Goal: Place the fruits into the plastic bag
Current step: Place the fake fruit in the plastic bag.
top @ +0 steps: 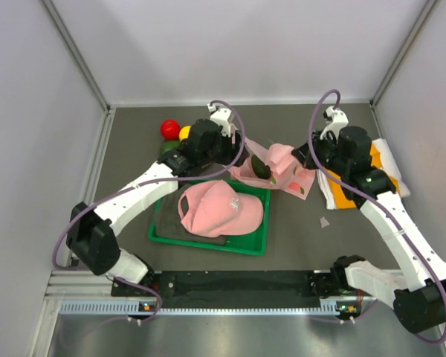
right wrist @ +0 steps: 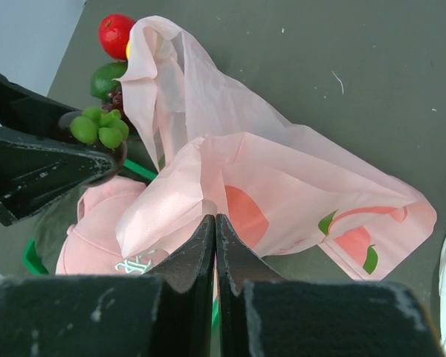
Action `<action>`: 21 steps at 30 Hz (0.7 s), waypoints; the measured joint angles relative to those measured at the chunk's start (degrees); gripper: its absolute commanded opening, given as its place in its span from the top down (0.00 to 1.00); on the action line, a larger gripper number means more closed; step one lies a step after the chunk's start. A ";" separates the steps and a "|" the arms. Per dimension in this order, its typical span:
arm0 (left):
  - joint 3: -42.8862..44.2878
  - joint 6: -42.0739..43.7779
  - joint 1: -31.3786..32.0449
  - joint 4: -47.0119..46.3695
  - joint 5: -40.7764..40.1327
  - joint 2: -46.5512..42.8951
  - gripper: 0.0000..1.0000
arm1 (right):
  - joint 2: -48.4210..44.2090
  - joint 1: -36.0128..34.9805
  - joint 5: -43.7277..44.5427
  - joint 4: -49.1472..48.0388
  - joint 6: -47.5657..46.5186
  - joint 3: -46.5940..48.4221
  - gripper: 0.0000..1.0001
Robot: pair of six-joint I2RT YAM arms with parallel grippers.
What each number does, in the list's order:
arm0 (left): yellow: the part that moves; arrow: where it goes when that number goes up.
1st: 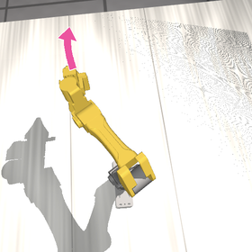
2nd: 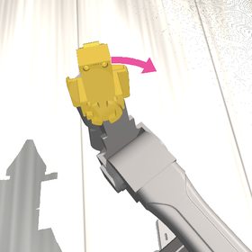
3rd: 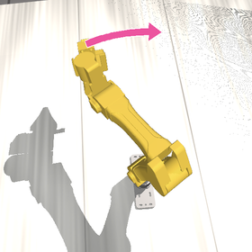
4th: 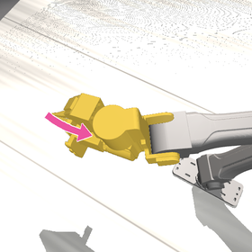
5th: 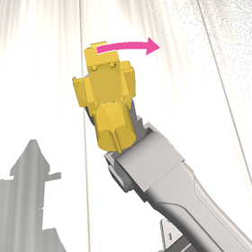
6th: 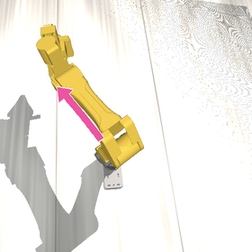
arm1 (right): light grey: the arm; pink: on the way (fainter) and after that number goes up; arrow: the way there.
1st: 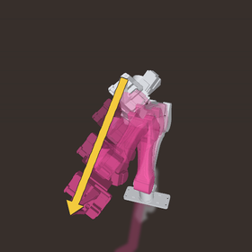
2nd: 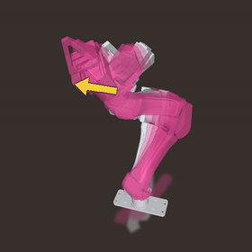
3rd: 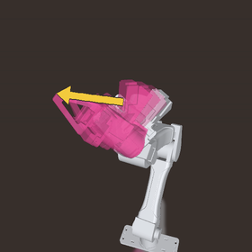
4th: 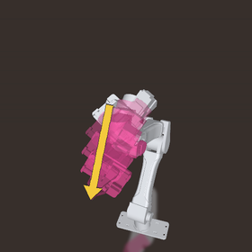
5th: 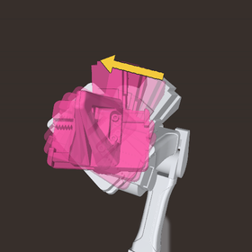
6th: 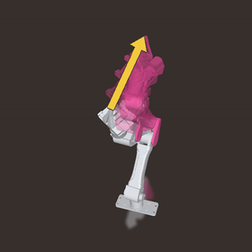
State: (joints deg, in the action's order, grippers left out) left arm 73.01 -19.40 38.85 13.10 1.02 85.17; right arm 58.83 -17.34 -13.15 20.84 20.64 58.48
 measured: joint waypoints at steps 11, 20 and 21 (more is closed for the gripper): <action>-0.55 -3.02 1.07 -3.69 1.97 9.42 0.59 | -1.11 0.00 0.17 0.15 0.00 0.00 1.00; -0.07 -4.76 1.53 -6.58 3.58 15.63 0.59 | -1.57 0.00 0.46 0.22 0.02 0.00 1.00; 0.13 -4.98 1.57 -7.17 3.78 16.44 0.59 | -1.57 0.00 0.48 0.22 0.02 0.00 1.00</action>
State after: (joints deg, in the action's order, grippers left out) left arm 73.14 -24.38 40.42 5.93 4.80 101.60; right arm 57.25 -17.34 -12.67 21.06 20.67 58.48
